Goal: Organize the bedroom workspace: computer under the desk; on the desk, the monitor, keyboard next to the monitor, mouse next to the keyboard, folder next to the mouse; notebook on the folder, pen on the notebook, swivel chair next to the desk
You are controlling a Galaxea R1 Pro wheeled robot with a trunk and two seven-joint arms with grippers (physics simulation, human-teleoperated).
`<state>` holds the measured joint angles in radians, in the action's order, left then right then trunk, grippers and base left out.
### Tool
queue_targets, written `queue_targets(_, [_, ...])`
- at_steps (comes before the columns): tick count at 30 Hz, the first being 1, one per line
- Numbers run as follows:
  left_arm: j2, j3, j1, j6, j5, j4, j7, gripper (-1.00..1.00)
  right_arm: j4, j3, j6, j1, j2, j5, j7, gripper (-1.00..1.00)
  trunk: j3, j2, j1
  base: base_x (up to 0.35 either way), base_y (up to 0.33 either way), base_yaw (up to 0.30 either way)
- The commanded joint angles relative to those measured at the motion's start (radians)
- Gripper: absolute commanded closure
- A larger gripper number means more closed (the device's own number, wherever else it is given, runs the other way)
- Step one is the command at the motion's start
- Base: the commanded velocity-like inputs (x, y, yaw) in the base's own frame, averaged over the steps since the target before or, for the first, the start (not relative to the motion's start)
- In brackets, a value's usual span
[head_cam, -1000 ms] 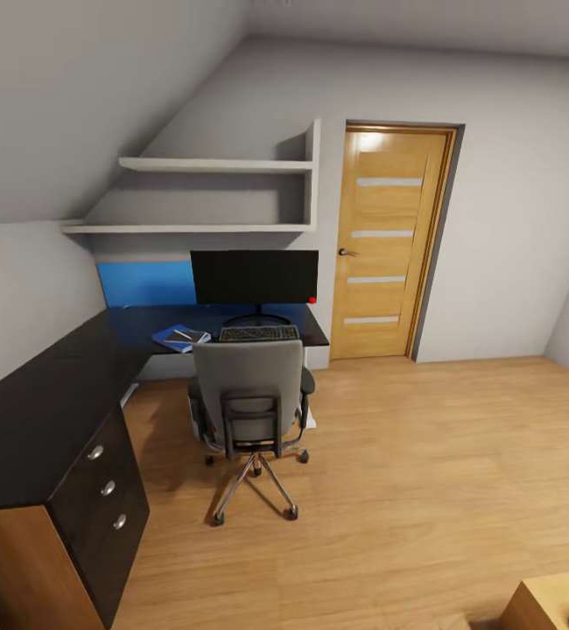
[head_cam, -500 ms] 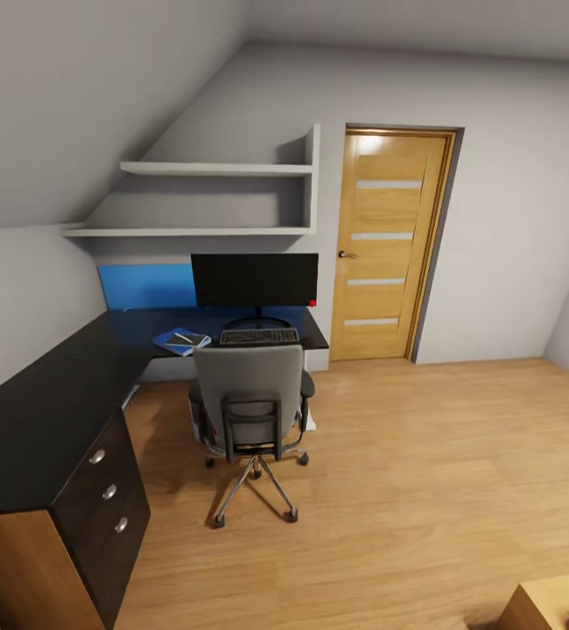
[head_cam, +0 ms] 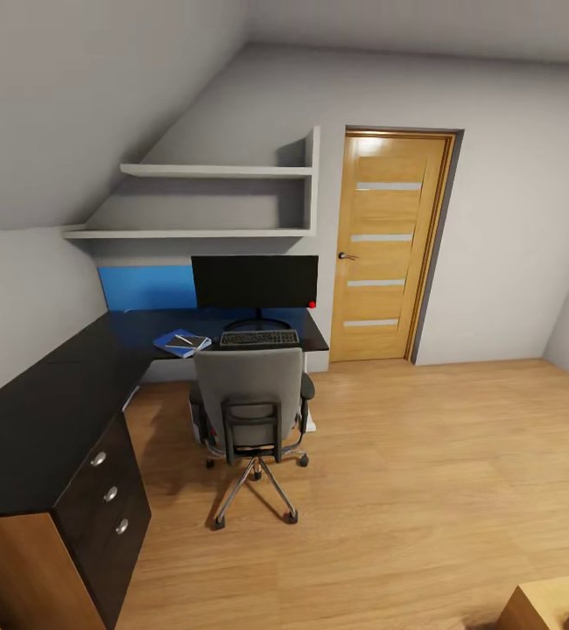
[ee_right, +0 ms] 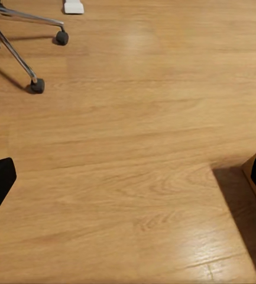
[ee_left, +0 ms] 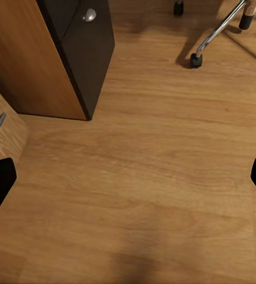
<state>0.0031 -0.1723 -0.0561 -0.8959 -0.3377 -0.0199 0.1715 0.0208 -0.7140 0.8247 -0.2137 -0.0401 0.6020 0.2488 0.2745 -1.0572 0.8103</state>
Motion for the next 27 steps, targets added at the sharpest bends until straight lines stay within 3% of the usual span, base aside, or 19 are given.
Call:
queue_targets(1, [0.000,-0.009,-0.001,-0.001,-0.001,0.000,0.008,-1.00,0.002,-0.008,0.002,-0.001,-0.001,0.001,0.007,-1.00,0.001,-0.001,0.000,0.000,0.000,0.000])
queue_targets(27, [-0.005,-0.007,-0.001,0.006,-0.003,0.000,0.011,-1.00,0.002,-0.009,0.001,-0.001,0.000,0.001,0.007,-1.00,0.001,-0.001,0.000,0.000,0.000,0.000])
